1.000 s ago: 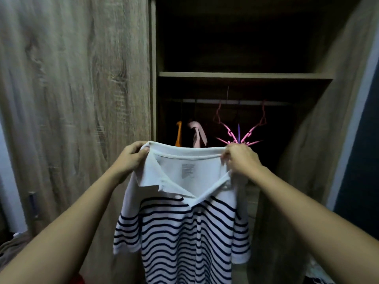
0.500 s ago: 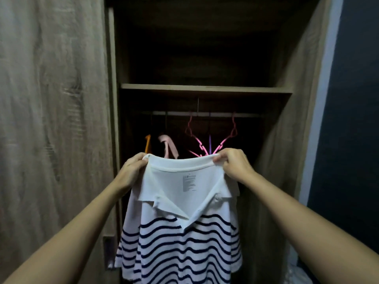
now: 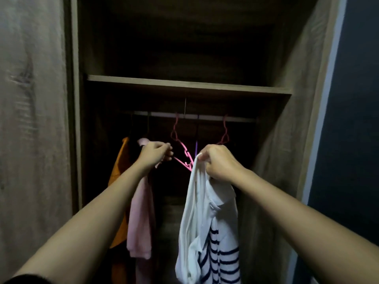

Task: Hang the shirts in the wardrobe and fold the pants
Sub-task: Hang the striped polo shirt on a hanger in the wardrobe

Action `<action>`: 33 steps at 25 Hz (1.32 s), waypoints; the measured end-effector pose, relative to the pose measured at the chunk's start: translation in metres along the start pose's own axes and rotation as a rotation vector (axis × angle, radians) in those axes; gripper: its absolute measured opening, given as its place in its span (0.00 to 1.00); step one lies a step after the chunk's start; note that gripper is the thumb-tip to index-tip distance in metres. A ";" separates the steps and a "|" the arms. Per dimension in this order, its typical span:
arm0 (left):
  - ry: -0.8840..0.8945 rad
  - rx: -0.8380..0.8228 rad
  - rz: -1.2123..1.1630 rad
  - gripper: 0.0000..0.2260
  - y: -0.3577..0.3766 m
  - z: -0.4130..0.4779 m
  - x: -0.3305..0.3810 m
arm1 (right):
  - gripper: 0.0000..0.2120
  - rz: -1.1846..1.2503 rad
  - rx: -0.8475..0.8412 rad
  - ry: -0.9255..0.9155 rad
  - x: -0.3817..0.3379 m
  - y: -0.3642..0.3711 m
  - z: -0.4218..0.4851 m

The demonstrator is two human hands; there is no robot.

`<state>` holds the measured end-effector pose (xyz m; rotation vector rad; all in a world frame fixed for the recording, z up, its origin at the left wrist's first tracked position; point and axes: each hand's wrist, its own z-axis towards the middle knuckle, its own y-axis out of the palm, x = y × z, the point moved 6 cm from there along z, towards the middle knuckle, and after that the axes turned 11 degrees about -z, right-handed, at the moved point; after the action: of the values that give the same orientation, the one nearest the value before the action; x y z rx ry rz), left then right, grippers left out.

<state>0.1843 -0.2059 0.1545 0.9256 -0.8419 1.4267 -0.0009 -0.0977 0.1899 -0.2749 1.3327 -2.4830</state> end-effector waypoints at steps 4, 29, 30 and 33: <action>-0.132 0.078 0.093 0.17 0.040 0.064 -0.042 | 0.18 -0.048 0.001 -0.033 0.027 0.002 0.003; 0.027 0.449 0.517 0.12 -0.073 -0.185 0.013 | 0.22 -0.119 -0.105 0.122 0.054 0.071 -0.003; 0.033 0.457 0.521 0.12 -0.084 -0.207 0.018 | 0.23 -0.131 -0.124 0.145 0.051 0.073 -0.005; 0.045 0.427 0.501 0.11 -0.105 -0.258 0.033 | 0.26 -0.151 -0.204 0.171 0.038 0.074 -0.005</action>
<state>0.2722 0.0479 0.0726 1.0356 -0.7800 2.1116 -0.0248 -0.1455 0.1260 -0.2200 1.6983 -2.5417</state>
